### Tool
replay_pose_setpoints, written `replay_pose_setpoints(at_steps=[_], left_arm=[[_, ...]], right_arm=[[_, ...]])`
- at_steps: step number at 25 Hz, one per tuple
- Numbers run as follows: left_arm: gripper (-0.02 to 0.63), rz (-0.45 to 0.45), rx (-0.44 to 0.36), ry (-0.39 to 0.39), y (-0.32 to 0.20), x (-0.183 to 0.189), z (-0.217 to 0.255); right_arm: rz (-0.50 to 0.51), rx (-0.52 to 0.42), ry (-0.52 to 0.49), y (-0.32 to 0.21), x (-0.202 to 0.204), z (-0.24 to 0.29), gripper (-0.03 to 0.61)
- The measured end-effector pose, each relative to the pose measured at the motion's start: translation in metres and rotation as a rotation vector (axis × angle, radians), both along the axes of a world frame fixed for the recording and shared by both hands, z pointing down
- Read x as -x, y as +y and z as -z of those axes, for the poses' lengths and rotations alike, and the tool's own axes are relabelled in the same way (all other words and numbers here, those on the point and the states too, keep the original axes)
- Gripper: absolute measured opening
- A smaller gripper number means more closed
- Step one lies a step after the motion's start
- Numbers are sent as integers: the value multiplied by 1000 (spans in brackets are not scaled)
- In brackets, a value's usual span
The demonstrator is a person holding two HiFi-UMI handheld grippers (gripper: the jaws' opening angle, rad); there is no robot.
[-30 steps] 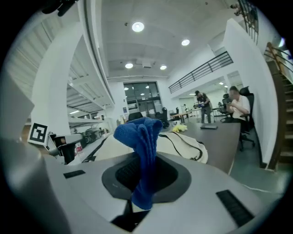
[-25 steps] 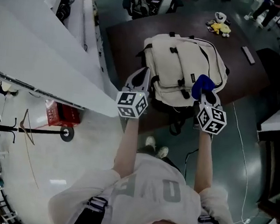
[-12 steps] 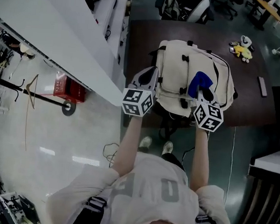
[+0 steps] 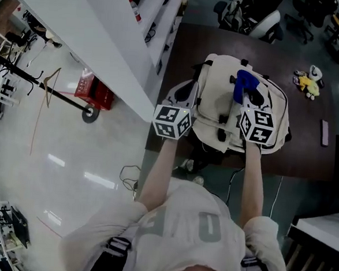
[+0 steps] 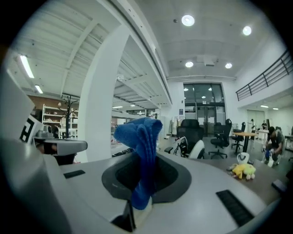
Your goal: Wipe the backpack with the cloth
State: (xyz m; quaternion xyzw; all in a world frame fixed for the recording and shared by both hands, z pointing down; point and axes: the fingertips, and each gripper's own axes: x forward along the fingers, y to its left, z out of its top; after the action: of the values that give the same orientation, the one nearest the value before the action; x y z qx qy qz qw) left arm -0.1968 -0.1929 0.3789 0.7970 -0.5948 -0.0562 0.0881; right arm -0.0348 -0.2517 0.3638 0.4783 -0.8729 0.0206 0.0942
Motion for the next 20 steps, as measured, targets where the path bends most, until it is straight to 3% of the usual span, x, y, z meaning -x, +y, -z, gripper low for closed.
replay_pose_setpoints(at_steps=[4,8,12,16,20], left_arm=[[4,-38,54,4,-23,-13,-35],[3,-95,107,-9,-34,-26,-65],[5,-103,157,49,-43,-20,-84],[5,-105,164,68,-45,-19,-90],[3,-109,166,86,-48,-18,-92]], right_arm=[[39,-47,105,-55,20,22,41],[89,-27,211,-97,47,13,41],[112,-18,358,-134,62,-4,41],[205,-45,628,-162,82,-18,43],[419,53,871,-162,111,-77,41]])
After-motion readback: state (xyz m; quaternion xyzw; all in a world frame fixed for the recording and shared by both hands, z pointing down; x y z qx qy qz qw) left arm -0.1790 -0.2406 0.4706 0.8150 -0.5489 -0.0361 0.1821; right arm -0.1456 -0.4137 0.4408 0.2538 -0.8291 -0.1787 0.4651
